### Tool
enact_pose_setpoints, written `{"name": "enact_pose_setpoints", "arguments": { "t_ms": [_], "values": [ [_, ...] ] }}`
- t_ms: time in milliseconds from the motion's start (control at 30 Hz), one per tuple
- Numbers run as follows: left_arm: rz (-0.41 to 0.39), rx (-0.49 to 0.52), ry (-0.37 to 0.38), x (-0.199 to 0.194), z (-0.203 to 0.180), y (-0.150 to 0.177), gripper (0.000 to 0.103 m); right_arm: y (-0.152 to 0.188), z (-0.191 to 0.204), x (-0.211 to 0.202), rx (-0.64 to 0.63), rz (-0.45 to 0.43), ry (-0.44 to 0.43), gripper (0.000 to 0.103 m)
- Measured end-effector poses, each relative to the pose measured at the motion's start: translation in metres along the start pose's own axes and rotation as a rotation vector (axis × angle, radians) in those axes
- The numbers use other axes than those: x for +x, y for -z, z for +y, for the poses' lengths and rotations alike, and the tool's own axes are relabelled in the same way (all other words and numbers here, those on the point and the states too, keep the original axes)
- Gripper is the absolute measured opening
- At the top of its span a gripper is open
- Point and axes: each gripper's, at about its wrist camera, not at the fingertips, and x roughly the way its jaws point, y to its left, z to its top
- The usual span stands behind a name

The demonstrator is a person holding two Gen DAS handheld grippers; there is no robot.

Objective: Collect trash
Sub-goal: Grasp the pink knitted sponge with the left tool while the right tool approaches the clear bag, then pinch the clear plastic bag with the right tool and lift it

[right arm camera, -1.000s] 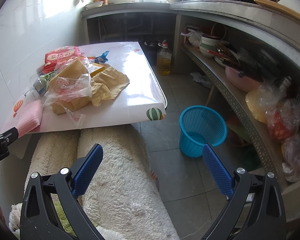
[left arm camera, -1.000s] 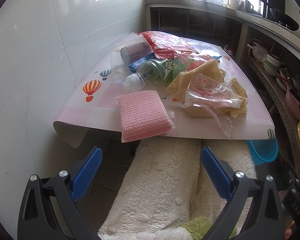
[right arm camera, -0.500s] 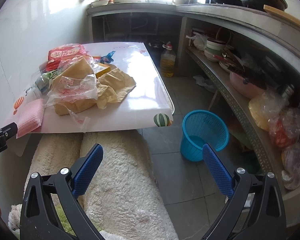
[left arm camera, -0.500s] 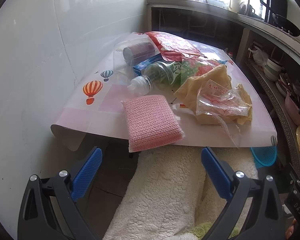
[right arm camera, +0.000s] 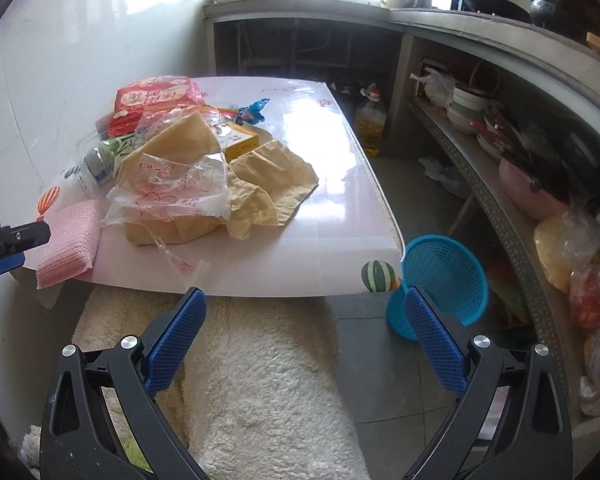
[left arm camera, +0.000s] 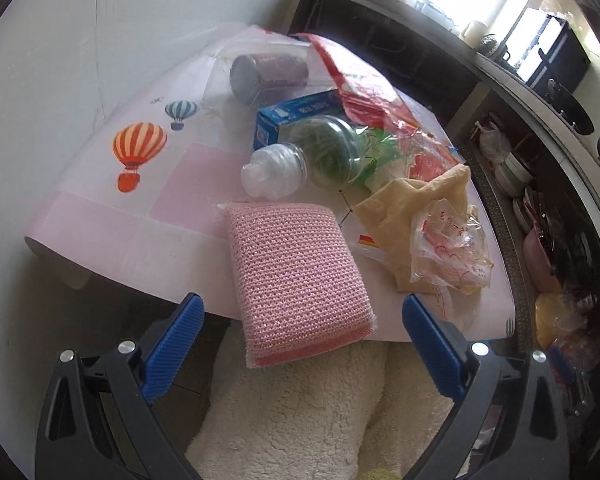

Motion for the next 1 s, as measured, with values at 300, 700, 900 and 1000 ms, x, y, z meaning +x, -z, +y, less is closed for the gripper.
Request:
{"name": "enact_pose_setpoints", "arguments": {
  "t_ms": [300, 700, 900, 1000],
  "values": [
    [0.075, -0.001, -0.142, 0.047, -0.011, -0.012, 0.097, -0.005, -0.011, 0.018, 0.023, 0.010, -0.038, 0.095],
    [0.007, 0.097, -0.147, 0.049, -0.005, -0.004, 0.087, -0.052, 0.021, 0.022, -0.126, -0.072, -0.312, 0.090],
    [-0.032, 0.111, -0.103, 0.038, 0.002, 0.007, 0.083, -0.059, 0.048, 0.029, -0.305, -0.051, -0.351, 0.057],
    [-0.045, 0.115, -0.080, 0.035, 0.007, 0.011, 0.082, -0.054, 0.057, 0.026, -0.410, -0.054, -0.327, 0.049]
  ]
}}
